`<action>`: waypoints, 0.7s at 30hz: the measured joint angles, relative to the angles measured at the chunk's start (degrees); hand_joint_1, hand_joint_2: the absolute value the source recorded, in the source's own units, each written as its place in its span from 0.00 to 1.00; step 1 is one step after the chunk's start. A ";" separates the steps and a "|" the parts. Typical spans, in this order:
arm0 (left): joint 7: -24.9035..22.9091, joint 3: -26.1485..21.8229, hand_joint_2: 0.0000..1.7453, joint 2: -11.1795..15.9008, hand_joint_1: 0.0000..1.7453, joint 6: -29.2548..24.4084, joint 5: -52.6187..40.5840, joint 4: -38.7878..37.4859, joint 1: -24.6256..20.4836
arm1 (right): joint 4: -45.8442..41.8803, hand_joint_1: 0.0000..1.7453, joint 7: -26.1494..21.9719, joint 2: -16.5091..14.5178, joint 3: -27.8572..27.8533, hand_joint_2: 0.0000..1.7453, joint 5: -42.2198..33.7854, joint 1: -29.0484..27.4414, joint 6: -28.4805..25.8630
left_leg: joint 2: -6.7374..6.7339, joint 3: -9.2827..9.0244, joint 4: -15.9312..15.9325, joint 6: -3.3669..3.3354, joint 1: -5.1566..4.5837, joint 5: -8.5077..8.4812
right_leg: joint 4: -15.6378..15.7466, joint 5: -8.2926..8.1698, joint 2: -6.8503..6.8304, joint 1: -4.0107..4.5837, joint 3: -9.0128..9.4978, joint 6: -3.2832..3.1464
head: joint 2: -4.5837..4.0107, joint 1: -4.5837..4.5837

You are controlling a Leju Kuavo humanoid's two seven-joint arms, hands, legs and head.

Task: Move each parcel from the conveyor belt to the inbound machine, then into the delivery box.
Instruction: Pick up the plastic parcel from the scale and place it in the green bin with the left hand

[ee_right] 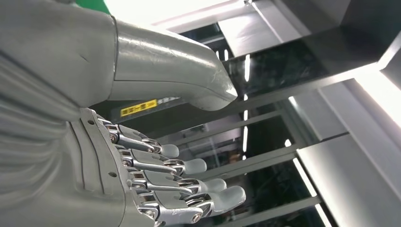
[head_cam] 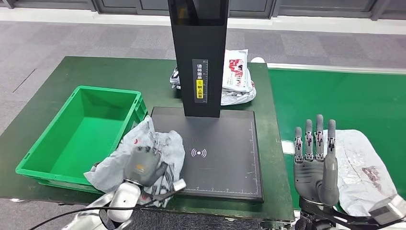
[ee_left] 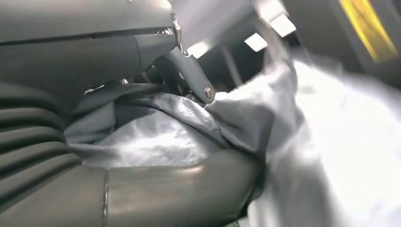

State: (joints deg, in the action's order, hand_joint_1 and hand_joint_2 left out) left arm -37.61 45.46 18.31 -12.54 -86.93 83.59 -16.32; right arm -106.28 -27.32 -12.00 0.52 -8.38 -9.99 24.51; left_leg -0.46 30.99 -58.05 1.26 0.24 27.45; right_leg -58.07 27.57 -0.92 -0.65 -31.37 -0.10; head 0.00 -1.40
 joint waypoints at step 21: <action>24.22 -22.41 1.00 0.15 1.00 -26.81 0.02 16.22 6.71 | 0.05 0.00 -0.68 2.14 1.84 1.00 -1.08 -1.37 -4.32 | -0.20 0.68 0.00 0.04 0.02 -0.02 | 0.00 -0.05 0.17 0.02 -0.76 -0.02 | 0.00 -0.01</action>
State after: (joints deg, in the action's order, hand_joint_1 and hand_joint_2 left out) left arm -13.38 23.05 18.46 -39.35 -86.91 99.81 -9.61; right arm -106.23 -27.99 -9.87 2.36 -9.46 -11.36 20.19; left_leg -0.66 31.66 -58.05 1.30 0.25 27.44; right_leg -58.07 27.52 -0.75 -0.63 -32.13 -0.13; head 0.00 -1.40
